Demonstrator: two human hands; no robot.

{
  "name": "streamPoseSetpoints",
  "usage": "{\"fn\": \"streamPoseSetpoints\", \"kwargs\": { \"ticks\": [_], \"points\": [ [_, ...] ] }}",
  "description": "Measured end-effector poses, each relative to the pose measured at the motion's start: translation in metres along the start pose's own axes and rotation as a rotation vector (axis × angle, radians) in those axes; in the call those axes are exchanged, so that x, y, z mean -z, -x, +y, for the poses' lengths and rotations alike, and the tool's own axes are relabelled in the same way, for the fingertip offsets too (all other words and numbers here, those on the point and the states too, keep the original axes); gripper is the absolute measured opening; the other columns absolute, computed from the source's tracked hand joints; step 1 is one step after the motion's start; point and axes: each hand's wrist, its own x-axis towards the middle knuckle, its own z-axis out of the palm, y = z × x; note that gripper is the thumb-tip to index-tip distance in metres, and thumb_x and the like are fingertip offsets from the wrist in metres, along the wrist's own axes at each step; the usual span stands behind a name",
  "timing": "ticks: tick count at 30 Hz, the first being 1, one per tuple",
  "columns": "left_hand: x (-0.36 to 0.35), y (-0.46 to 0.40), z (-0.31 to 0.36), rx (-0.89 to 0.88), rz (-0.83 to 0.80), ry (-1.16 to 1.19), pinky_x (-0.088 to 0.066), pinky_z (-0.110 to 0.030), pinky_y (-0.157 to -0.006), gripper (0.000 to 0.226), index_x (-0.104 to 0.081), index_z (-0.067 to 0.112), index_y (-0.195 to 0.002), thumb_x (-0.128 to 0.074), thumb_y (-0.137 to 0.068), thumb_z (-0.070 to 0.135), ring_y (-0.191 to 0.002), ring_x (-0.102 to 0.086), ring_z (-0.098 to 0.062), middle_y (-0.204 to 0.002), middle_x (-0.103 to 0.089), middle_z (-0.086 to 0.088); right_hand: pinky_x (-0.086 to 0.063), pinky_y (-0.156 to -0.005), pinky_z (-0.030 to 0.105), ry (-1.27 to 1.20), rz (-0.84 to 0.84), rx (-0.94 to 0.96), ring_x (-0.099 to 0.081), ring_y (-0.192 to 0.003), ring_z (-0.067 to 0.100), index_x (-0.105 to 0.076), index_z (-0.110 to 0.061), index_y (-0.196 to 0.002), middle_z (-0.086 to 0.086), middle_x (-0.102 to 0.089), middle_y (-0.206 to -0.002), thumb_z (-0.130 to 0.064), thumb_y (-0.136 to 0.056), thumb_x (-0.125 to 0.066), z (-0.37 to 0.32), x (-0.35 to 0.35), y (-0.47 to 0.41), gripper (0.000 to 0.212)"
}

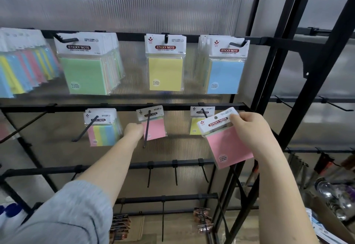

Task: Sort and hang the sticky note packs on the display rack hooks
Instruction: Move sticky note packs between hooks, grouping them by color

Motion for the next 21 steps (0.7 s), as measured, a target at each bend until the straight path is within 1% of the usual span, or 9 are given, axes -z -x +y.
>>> {"fn": "streamPoseSetpoints", "kwargs": {
  "ticks": [3, 6, 8, 10, 11, 13, 15, 18, 21],
  "points": [
    [-0.003, 0.005, 0.005, 0.029, -0.081, 0.087, -0.05, -0.035, -0.079, 0.019, -0.059, 0.001, -0.102, -0.049, -0.093, 0.015, -0.079, -0.06, -0.025, -0.087, -0.064, -0.013, -0.031, -0.062, 0.031, -0.004, -0.002, -0.011, -0.047, -0.072, 0.019, -0.06, 0.009, -0.105, 0.024, -0.065, -0.104, -0.022, -0.096, -0.042, -0.001, -0.001, -0.001, 0.037],
    [-0.003, 0.01, 0.011, 0.065, -0.141, 0.117, -0.049, -0.032, -0.071, 0.017, -0.057, 0.004, -0.088, -0.046, -0.096, 0.014, -0.075, -0.059, -0.025, -0.083, -0.062, -0.012, -0.03, -0.061, 0.031, -0.003, -0.002, -0.01, -0.046, -0.072, 0.02, -0.06, 0.009, -0.106, 0.025, -0.065, -0.104, -0.022, -0.096, -0.041, 0.0, -0.003, -0.001, 0.038],
    [-0.002, 0.01, 0.012, 0.061, -0.155, 0.088, -0.05, -0.033, -0.08, 0.019, -0.057, 0.006, -0.084, -0.048, -0.096, 0.019, -0.085, -0.06, -0.027, -0.095, -0.063, -0.015, -0.03, -0.058, 0.03, -0.002, -0.009, -0.016, -0.046, -0.071, 0.02, -0.06, 0.009, -0.106, 0.024, -0.065, -0.094, -0.022, -0.096, -0.041, -0.001, -0.005, -0.001, 0.038],
    [0.0, 0.008, 0.011, 0.058, -0.144, 0.045, -0.046, -0.037, -0.095, 0.024, -0.058, 0.006, -0.09, -0.049, -0.095, 0.027, -0.098, -0.059, -0.029, -0.108, -0.064, -0.017, -0.029, -0.058, 0.03, -0.003, -0.016, -0.018, -0.045, -0.07, 0.02, -0.06, 0.01, -0.106, 0.024, -0.063, -0.089, -0.022, -0.096, -0.041, -0.002, -0.006, 0.0, 0.038],
    [0.0, 0.008, 0.01, 0.052, -0.131, 0.035, -0.045, -0.037, -0.096, 0.029, -0.059, 0.005, -0.096, -0.048, -0.096, 0.032, -0.102, -0.059, -0.029, -0.111, -0.063, -0.016, -0.029, -0.059, 0.031, -0.006, -0.016, -0.015, -0.044, -0.07, 0.019, -0.059, 0.01, -0.106, 0.028, -0.062, -0.094, -0.022, -0.096, -0.041, -0.002, -0.006, 0.0, 0.038],
    [0.0, 0.011, 0.01, 0.045, -0.13, 0.036, -0.045, -0.035, -0.092, 0.044, -0.055, 0.006, -0.114, -0.042, -0.098, 0.044, -0.104, -0.059, -0.028, -0.114, -0.063, -0.014, -0.028, -0.059, 0.031, -0.015, -0.016, -0.013, -0.043, -0.071, 0.019, -0.059, 0.011, -0.106, 0.029, -0.062, -0.103, -0.022, -0.096, -0.042, -0.003, -0.007, 0.001, 0.038],
    [-0.001, 0.013, 0.008, 0.034, -0.158, 0.049, -0.047, -0.034, -0.086, 0.051, -0.051, 0.009, -0.123, -0.037, -0.097, 0.051, -0.102, -0.06, -0.027, -0.114, -0.064, -0.012, -0.028, -0.058, 0.03, -0.018, -0.021, -0.013, -0.043, -0.07, 0.019, -0.06, 0.01, -0.105, 0.029, -0.06, -0.091, -0.022, -0.096, -0.042, -0.004, -0.007, 0.002, 0.038],
    [-0.002, 0.018, 0.007, -0.005, -0.168, 0.097, -0.048, -0.035, -0.085, 0.047, -0.053, 0.011, -0.119, -0.034, -0.099, 0.049, -0.096, -0.06, -0.025, -0.104, -0.064, -0.01, -0.028, -0.056, 0.03, -0.026, -0.038, -0.02, -0.043, -0.069, 0.019, -0.061, 0.01, -0.102, 0.011, -0.054, -0.078, -0.023, -0.096, -0.042, -0.006, -0.007, 0.004, 0.038],
    [-0.002, 0.022, 0.005, -0.074, -0.144, 0.078, -0.05, -0.034, -0.08, 0.045, -0.056, 0.012, -0.115, -0.03, -0.1, 0.046, -0.092, -0.061, -0.026, -0.096, -0.065, -0.009, -0.028, -0.057, 0.03, -0.035, -0.039, -0.023, -0.043, -0.07, 0.019, -0.061, 0.009, -0.104, 0.017, -0.057, -0.08, -0.023, -0.096, -0.042, -0.007, -0.007, 0.005, 0.038]
  ]
}}
